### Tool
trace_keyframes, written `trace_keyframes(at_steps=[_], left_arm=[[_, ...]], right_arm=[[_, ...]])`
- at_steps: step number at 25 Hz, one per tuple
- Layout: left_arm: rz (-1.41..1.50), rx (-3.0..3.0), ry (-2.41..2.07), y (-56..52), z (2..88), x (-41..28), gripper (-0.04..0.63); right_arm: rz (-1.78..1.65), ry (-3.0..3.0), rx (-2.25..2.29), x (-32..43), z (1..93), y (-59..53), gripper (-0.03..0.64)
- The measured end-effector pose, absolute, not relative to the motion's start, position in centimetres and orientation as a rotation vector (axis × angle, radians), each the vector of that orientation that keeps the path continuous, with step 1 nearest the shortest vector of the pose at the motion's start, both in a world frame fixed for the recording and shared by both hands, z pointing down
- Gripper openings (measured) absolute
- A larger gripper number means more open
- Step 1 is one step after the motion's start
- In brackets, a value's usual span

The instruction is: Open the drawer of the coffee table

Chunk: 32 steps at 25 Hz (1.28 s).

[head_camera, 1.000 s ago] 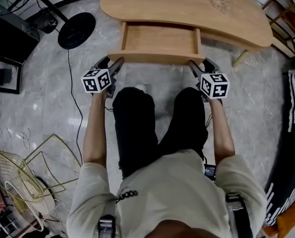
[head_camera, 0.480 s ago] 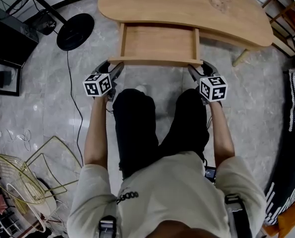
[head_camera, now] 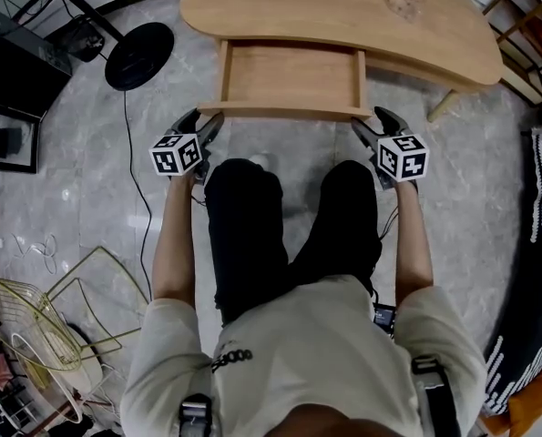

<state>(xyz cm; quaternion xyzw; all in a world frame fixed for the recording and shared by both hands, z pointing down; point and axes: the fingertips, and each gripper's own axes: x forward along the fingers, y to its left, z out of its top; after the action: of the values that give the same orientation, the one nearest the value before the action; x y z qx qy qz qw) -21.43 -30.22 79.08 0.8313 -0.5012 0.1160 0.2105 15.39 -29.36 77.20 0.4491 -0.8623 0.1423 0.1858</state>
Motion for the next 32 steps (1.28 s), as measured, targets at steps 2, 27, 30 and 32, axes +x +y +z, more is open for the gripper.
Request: trace_keyframes(at_steps=[2, 27, 30, 32], left_arm=[[0.334, 2.281, -1.432, -30.1, 79.2, -22.7, 0.301], [0.637, 2.304, -1.676, -32.9, 70.3, -27.7, 0.121], [0.537, 2.406, -1.726, -34.6, 66.6, -25.9, 0.066], [0.523, 2.496, -1.725, -35.6, 64.6, -24.0, 0.049]], right_arm=[[0.399, -2.421, 1.233, 16.9, 77.1, -29.5, 0.287], [0.082, -2.41, 1.57, 20.7, 63.6, -35.4, 0.03], [0.064, -2.438, 1.56, 19.2, 62.4, -36.0, 0.017], [0.048, -2.451, 1.543, 18.2, 62.0, -36.3, 0.014]])
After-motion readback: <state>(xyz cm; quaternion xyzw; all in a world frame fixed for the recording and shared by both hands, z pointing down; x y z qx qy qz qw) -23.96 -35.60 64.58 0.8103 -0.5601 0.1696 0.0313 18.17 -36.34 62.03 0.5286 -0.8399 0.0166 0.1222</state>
